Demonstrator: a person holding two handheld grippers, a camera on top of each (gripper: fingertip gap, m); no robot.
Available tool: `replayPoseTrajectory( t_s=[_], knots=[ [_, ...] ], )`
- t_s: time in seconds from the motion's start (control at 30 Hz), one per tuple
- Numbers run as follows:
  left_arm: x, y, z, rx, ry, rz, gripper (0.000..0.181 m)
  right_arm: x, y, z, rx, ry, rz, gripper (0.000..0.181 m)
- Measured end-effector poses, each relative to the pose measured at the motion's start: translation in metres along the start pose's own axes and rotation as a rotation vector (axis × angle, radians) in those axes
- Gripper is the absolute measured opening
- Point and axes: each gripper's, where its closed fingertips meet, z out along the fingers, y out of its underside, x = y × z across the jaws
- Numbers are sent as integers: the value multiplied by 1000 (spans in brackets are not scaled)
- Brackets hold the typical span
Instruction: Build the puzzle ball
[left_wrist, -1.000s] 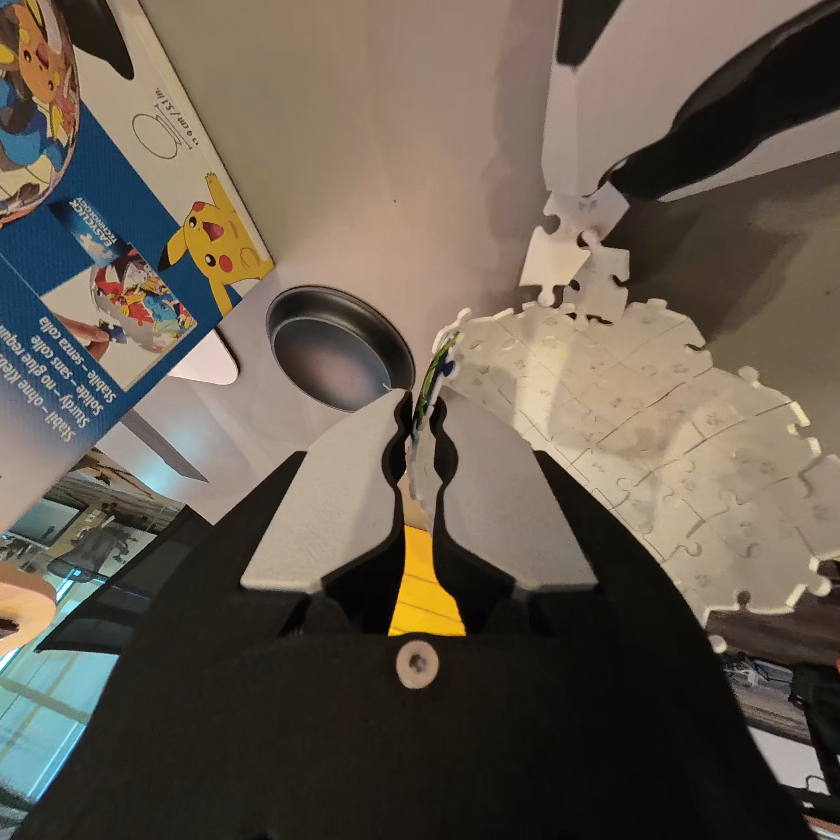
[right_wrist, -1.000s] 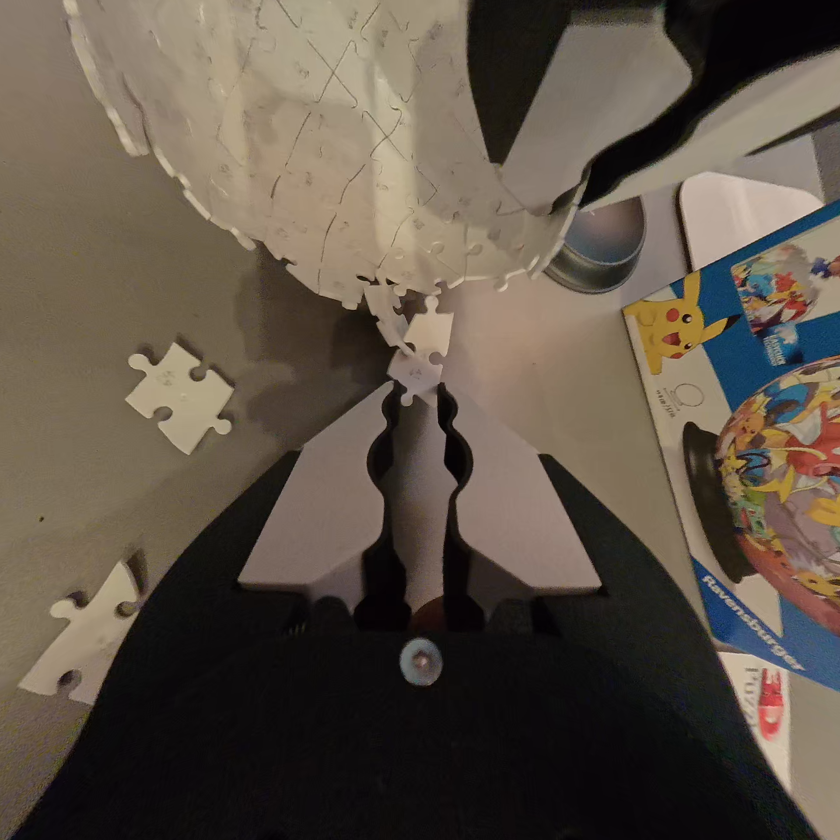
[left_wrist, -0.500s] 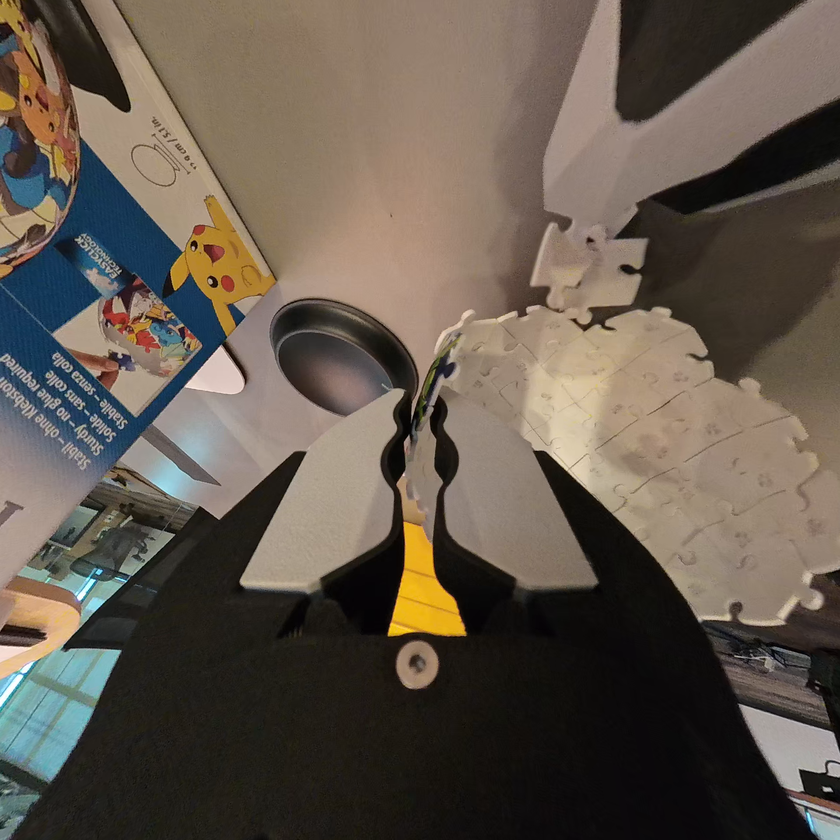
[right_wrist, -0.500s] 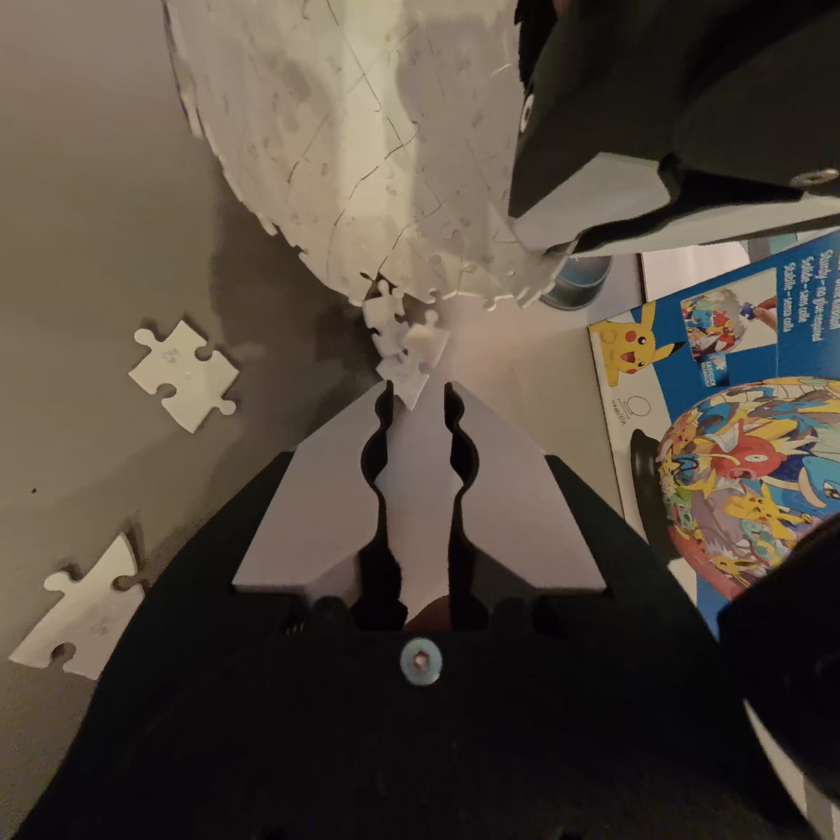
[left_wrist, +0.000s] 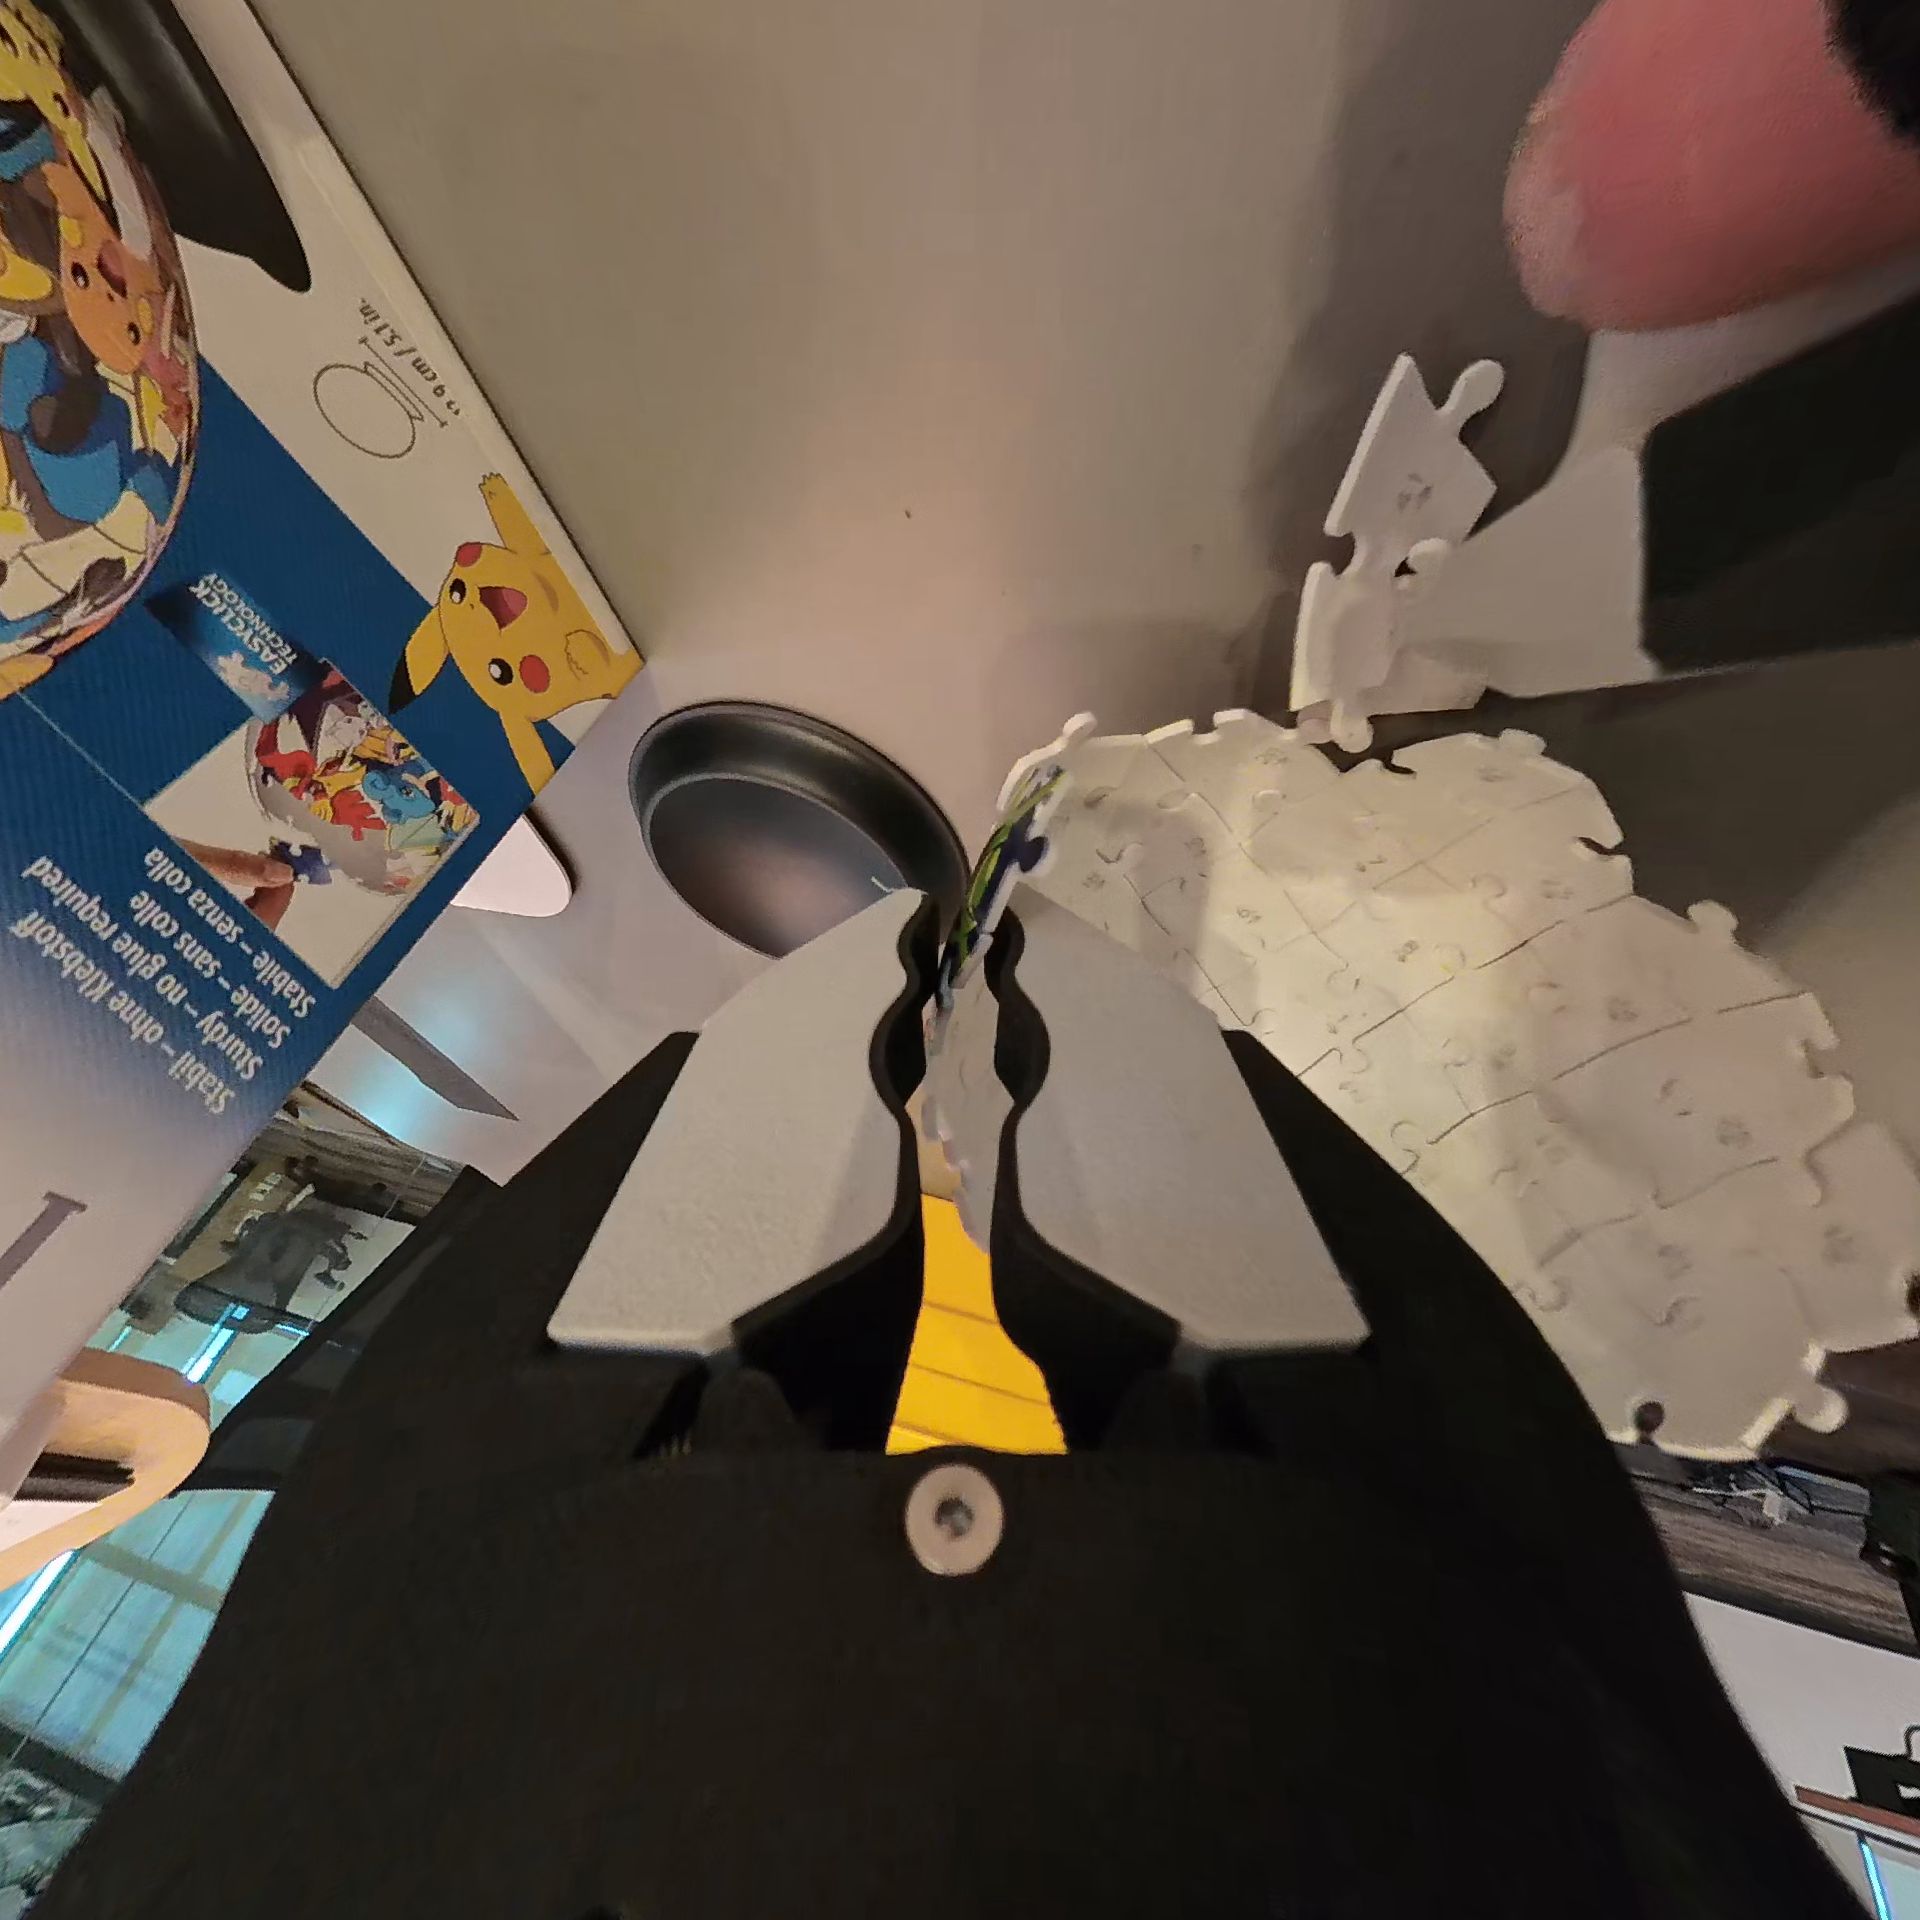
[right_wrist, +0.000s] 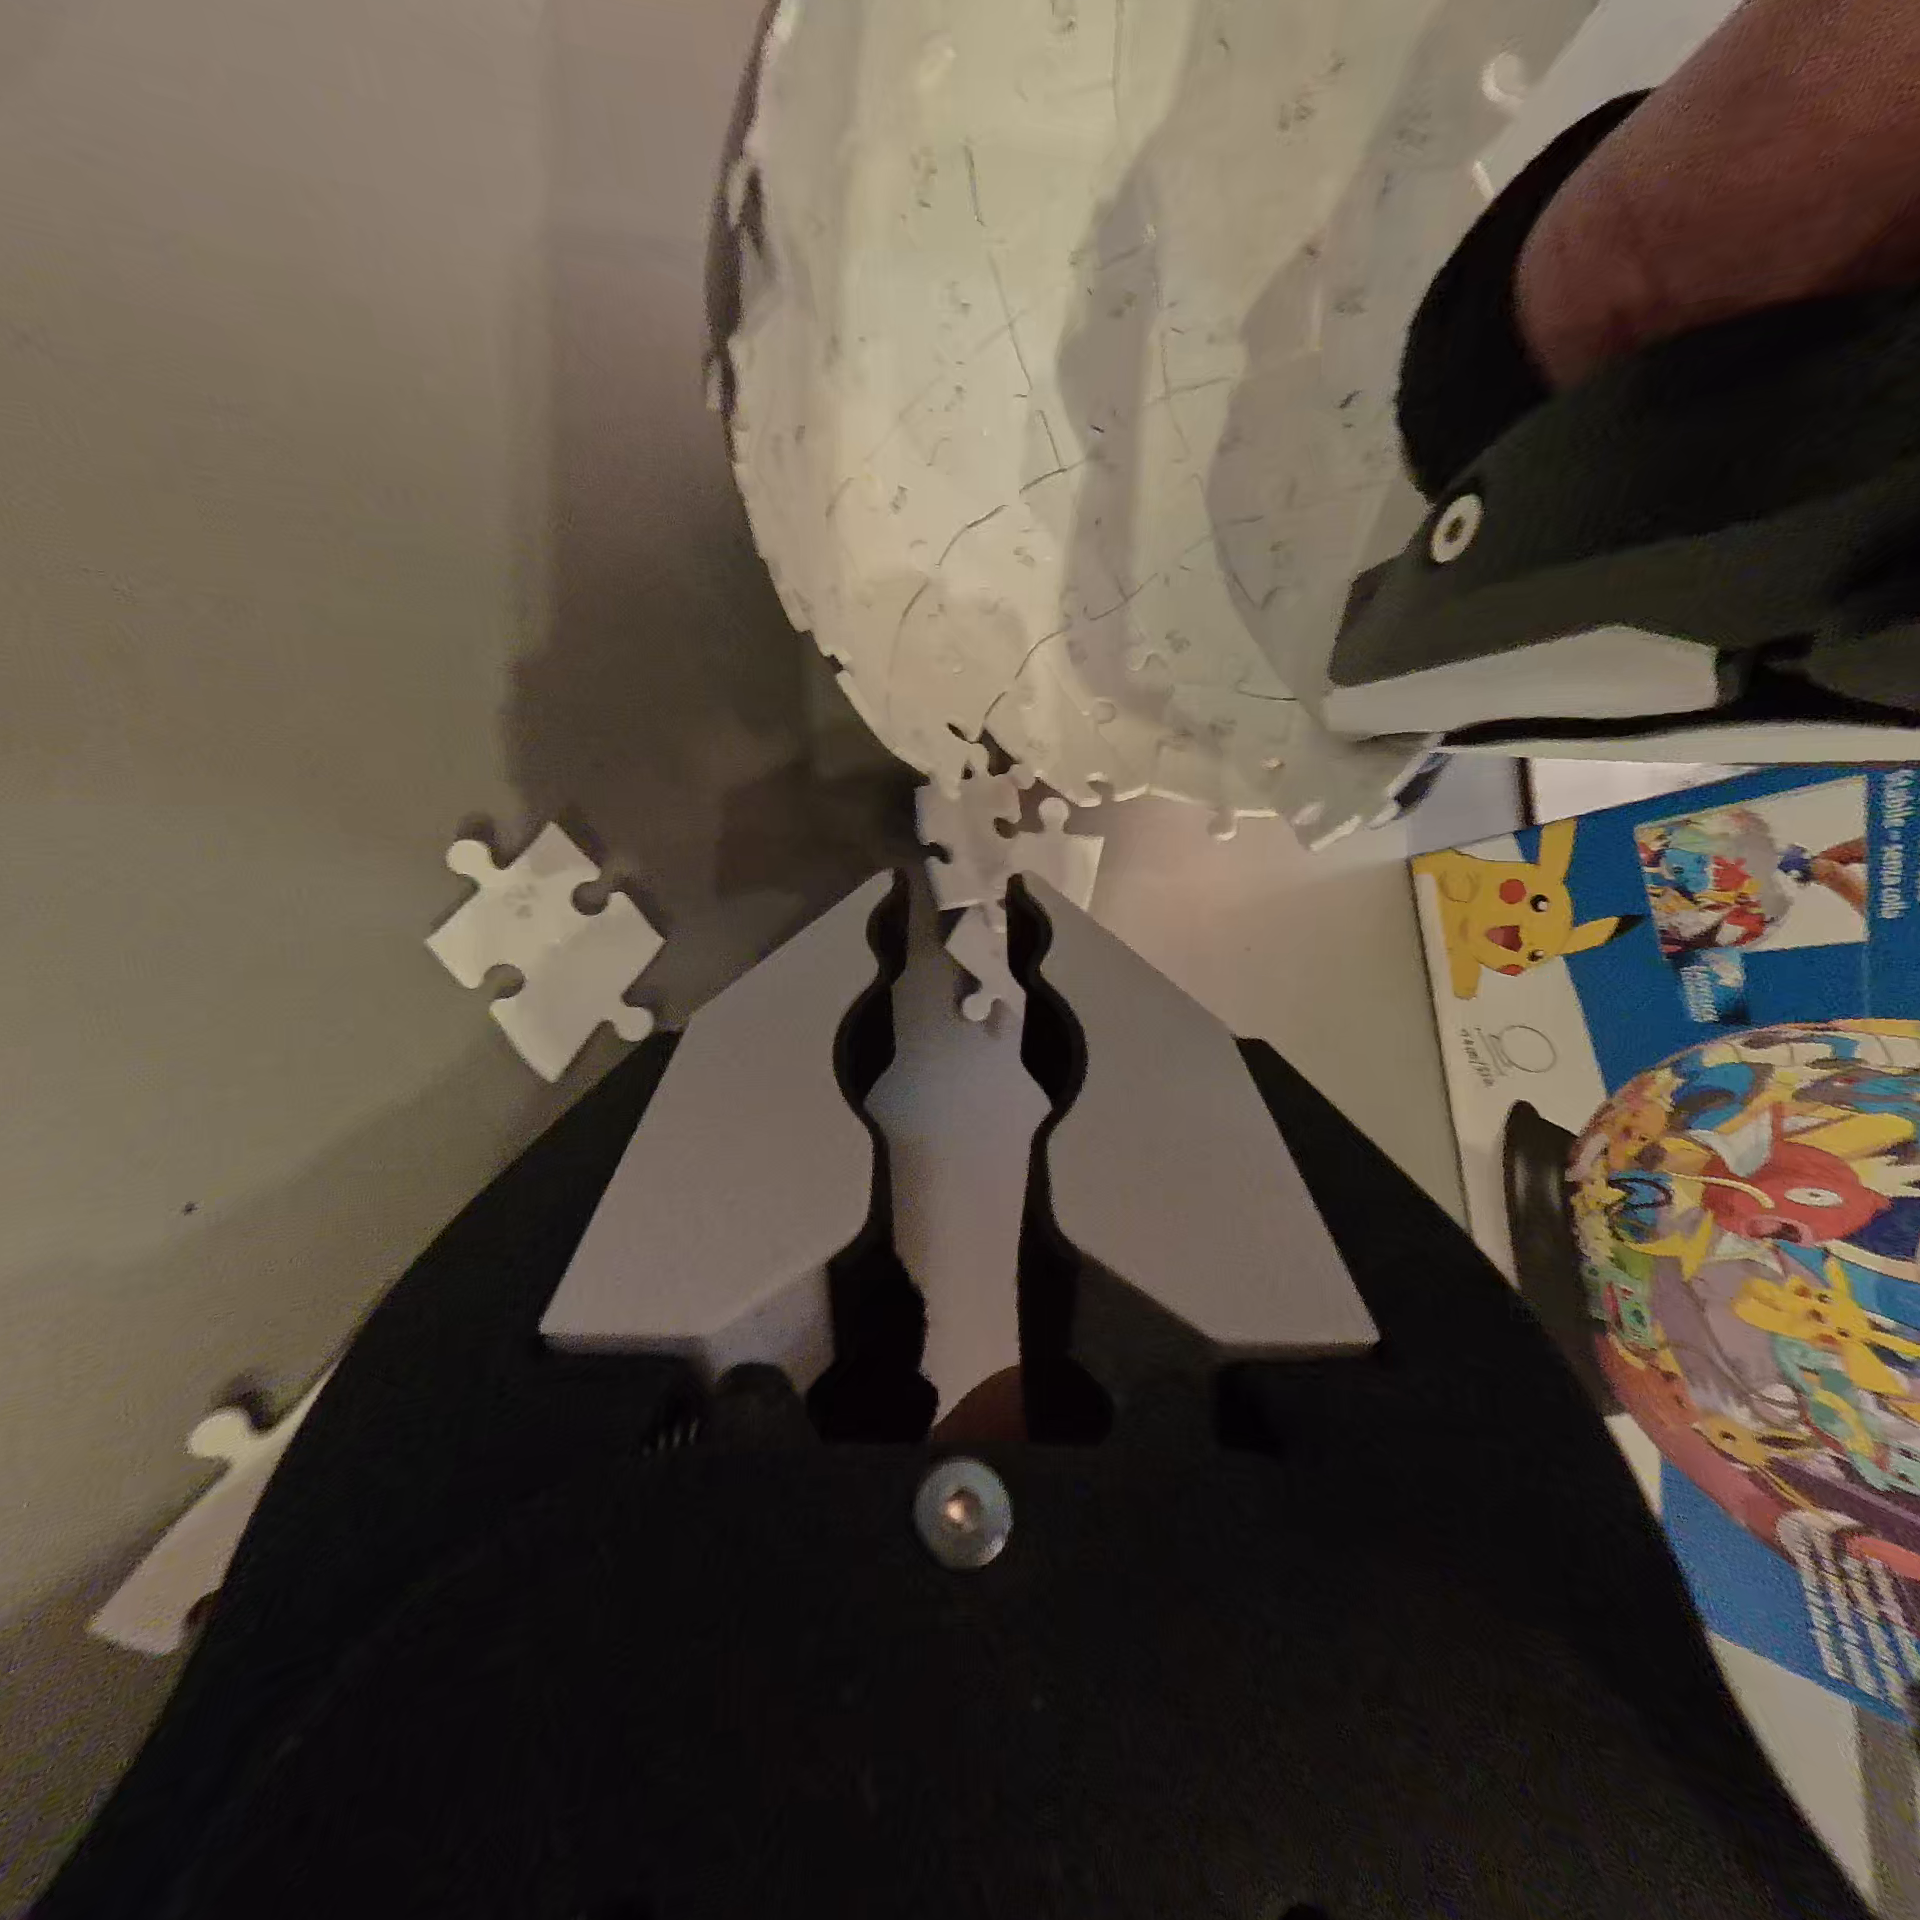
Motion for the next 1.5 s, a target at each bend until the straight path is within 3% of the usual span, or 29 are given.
replayPoseTrajectory(
  t_s=[0.1, 0.57, 0.8, 1.1, 1.5],
  knots=[
    [0, 0, 0, 0, 0, 3, 8, 3, 1, 3, 4, 0, 12, 7],
    [-6, 1, 0, 10, -16, 9, 8, 4, -3, -9, 108, -31, -24, 0],
    [-5, -6, -1, 11, -24, 40, 8, 9, -14, -17, 106, 34, -246, 0],
    [-5, -11, -2, -3, -44, 76, 9, 2, -8, -6, 48, 50, -512, 1],
    [-5, -16, -2, -2, -52, 92, 9, 7, -7, 2, 41, 158, -574, 2]
  ],
)
